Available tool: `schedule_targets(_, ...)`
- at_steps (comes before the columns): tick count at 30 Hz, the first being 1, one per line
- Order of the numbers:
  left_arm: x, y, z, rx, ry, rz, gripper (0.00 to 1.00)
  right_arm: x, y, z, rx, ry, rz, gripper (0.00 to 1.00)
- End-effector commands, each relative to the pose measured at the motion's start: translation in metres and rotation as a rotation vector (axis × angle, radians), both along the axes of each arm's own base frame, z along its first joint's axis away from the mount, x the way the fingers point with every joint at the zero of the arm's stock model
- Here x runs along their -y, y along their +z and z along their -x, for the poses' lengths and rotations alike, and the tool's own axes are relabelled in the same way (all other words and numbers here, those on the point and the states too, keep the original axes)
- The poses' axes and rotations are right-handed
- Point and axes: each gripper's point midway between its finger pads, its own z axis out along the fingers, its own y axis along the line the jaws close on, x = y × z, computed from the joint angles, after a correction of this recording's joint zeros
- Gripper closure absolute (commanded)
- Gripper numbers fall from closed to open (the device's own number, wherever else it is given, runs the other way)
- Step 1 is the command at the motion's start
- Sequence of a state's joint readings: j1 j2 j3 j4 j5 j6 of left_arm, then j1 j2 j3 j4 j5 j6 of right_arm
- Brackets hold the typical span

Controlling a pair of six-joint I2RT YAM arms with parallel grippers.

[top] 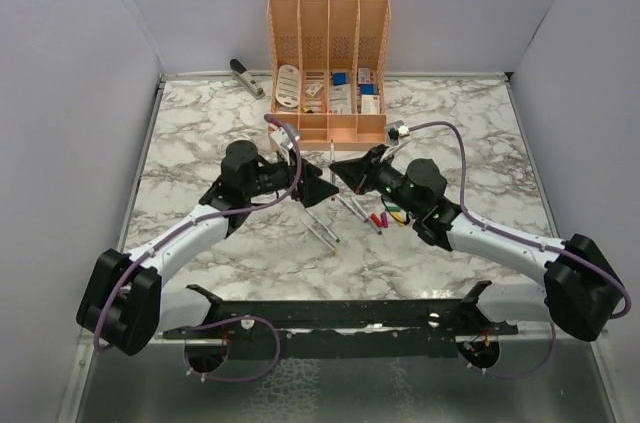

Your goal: Insert the pens into the pen caps

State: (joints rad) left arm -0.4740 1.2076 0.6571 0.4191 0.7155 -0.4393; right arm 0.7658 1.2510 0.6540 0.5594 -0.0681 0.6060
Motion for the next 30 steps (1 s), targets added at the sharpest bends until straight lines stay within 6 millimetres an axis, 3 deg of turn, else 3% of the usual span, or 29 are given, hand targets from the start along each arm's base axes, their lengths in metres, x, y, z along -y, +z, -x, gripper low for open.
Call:
schedule_targets(1, 0.015, 0.016, 0.001, 0.047, -0.063, 0.029, 0.13, -0.004, 0.025, 0.007, 0.048, 0.039, -0.057, 0.99)
schedule_targets(11, 0.034, 0.012, -0.008, 0.034, -0.082, 0.025, 0.29, -0.006, 0.024, 0.008, 0.040, 0.054, -0.058, 0.99)
schedule_targets(16, 0.036, 0.014, -0.012, 0.042, -0.069, 0.031, 0.55, -0.007, 0.023, 0.007, 0.035, 0.053, -0.056, 0.99)
schedule_targets(22, 0.036, 0.008, -0.013, 0.016, -0.063, 0.027, 0.95, -0.001, 0.026, 0.001, 0.050, 0.009, -0.052, 0.99)
schedule_targets(30, 0.024, -0.001, -0.024, 0.011, 0.053, -0.003, 1.00, 0.020, 0.038, -0.002, 0.121, -0.082, -0.012, 0.99)
